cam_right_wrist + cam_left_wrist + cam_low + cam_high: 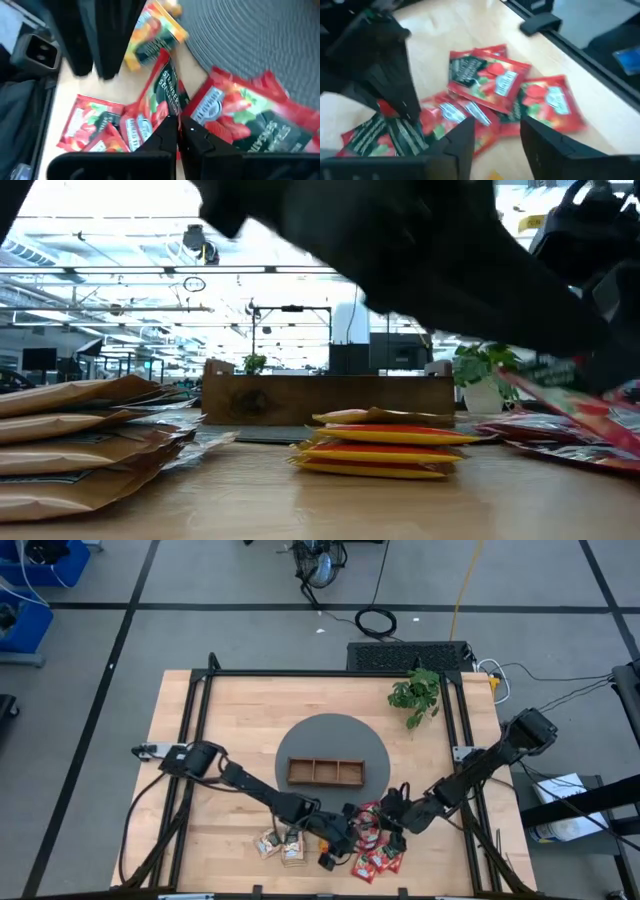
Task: Pick & Place Tea
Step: Put the red tea bag into the right section of the wooden organizer
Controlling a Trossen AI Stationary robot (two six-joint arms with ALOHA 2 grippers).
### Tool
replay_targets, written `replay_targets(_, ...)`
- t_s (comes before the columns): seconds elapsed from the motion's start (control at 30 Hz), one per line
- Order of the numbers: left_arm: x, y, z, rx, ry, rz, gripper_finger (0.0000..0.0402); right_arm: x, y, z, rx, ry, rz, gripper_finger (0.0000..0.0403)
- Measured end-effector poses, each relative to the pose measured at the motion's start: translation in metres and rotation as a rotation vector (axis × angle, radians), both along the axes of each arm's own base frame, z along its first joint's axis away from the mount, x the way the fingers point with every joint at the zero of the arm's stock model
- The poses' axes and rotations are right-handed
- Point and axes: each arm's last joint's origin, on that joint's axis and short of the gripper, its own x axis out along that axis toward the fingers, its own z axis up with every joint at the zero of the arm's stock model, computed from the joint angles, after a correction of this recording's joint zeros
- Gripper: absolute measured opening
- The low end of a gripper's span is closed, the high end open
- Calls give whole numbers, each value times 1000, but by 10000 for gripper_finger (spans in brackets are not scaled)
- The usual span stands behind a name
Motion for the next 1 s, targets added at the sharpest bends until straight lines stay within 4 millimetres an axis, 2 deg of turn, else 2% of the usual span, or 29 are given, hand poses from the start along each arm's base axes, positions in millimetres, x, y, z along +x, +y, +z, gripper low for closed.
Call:
replay_targets(0.13,-17,-5,19,72,82,36,187,-3,-2,20,-45,-104,32,1)
replay_targets(0.23,-35,-9,28,174,113,101,190,-7,-4,38,-157,-222,45,1)
replay_targets(0.37,-60,-9,32,267,88,189,180,-10,-15,58,-323,-333,20,1)
replay_targets(0.47,-77,-1,40,276,47,255,161,-7,-29,67,-437,-364,9,0)
replay_targets(0.73,-122,23,45,124,-128,280,109,11,-72,68,-696,-319,-26,0)
replay_targets(0.9,-137,32,44,90,-150,296,85,24,-92,67,-672,-331,-39,0)
replay_targets(1.0,-138,32,44,79,-158,296,69,33,-98,59,-626,-339,-19,0)
